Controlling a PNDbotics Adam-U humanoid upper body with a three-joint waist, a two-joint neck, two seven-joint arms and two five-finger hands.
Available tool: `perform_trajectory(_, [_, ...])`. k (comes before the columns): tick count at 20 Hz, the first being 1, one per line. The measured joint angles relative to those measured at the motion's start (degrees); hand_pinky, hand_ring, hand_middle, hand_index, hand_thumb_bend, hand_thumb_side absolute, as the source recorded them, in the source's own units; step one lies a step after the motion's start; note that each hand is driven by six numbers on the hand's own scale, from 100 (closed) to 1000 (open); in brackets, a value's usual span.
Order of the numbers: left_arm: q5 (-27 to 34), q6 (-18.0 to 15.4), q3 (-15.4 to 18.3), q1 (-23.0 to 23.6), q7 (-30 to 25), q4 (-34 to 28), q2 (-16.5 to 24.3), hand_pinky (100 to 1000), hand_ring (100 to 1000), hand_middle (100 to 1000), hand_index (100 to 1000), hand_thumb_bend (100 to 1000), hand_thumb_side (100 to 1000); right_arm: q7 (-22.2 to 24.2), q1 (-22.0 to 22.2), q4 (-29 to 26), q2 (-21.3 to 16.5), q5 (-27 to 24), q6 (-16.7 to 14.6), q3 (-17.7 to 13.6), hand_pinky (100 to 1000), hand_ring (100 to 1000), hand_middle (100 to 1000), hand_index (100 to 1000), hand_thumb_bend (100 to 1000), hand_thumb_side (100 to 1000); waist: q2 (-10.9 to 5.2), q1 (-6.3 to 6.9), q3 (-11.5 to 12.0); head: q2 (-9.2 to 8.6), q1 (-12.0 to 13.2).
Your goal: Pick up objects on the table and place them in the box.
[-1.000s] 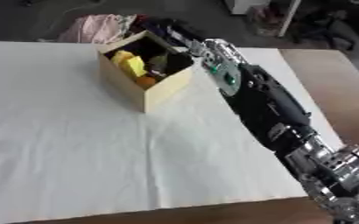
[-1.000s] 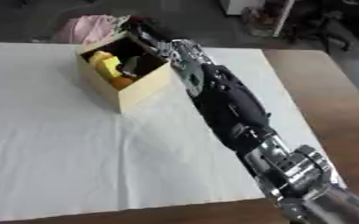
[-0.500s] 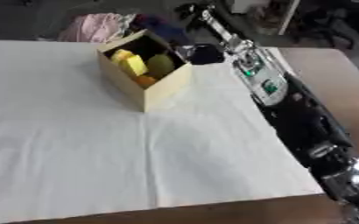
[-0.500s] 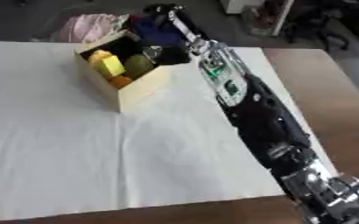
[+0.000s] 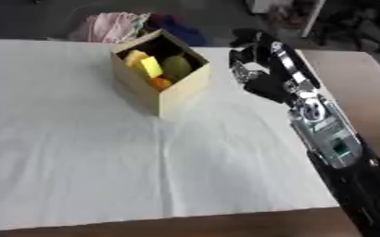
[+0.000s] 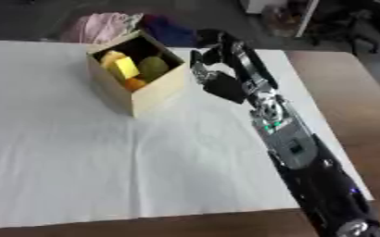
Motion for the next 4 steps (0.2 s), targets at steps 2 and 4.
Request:
perform_trajectory(2, [0.49, -0.25, 0.03, 0.26, 0.26, 0.31, -0.37, 776, 550, 618, 733, 100, 686, 0.38, 2.27, -0.63, 1.41, -1.14, -0.41, -0.47, 685, 623, 679, 829, 100, 369, 0.00, 0.00, -0.04, 0.05, 0.19])
perform_trajectory(4, [0.97, -0.36, 0.03, 0.57, 0.38, 0.61, -0.80, 775, 546, 618, 732, 100, 704, 0.78, 4.07, -0.98, 2.86, -2.22, -0.71, -0.89, 684, 623, 678, 827, 100, 376, 0.00, 0.00, -0.13, 0.19, 0.30])
